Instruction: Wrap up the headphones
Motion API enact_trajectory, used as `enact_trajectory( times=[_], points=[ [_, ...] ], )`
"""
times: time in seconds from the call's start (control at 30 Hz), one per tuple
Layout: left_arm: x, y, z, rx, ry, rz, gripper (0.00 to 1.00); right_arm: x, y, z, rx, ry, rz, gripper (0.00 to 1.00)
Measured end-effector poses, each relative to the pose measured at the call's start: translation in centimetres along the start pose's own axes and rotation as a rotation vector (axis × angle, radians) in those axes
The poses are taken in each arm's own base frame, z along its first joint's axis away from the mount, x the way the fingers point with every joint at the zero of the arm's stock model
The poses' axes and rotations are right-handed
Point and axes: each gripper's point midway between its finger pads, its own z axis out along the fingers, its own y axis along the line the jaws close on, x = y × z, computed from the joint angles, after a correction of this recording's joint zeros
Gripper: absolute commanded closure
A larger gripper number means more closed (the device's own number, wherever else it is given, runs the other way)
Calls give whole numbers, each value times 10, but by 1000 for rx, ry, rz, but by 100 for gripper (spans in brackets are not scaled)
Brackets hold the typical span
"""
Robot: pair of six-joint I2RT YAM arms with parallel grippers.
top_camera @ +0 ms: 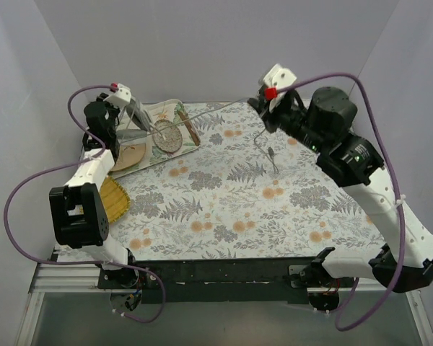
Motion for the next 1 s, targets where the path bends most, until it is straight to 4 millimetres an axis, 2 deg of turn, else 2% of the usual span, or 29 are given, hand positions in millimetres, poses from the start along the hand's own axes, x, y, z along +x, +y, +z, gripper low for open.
enact_trajectory(
  times=[0.17,0.27,0.37,0.5,0.63,0.7,0.9,1.0],
  points=[
    [-41,-50,-44,159,-115,63,100,-22,-93,16,189,-20,14,99],
    [-64,-79,-71,247,-181,86,100,-18,-137,19,260,-18,38,99],
    [-80,-105,-100,350,-212,86,100,3,-176,17,298,6,98,99],
    [-95,-131,-132,521,-208,23,100,50,-220,11,342,66,211,99],
    [-109,-143,-165,695,-201,-23,100,93,-250,5,369,120,320,99],
    [-115,-143,-182,767,-209,-44,100,107,-258,0,372,139,361,99],
    [-145,-130,-239,957,-267,-144,100,120,-264,-6,357,135,415,99],
    [-158,-129,-265,1079,-288,-195,100,135,-262,-3,343,142,432,99]
  ],
)
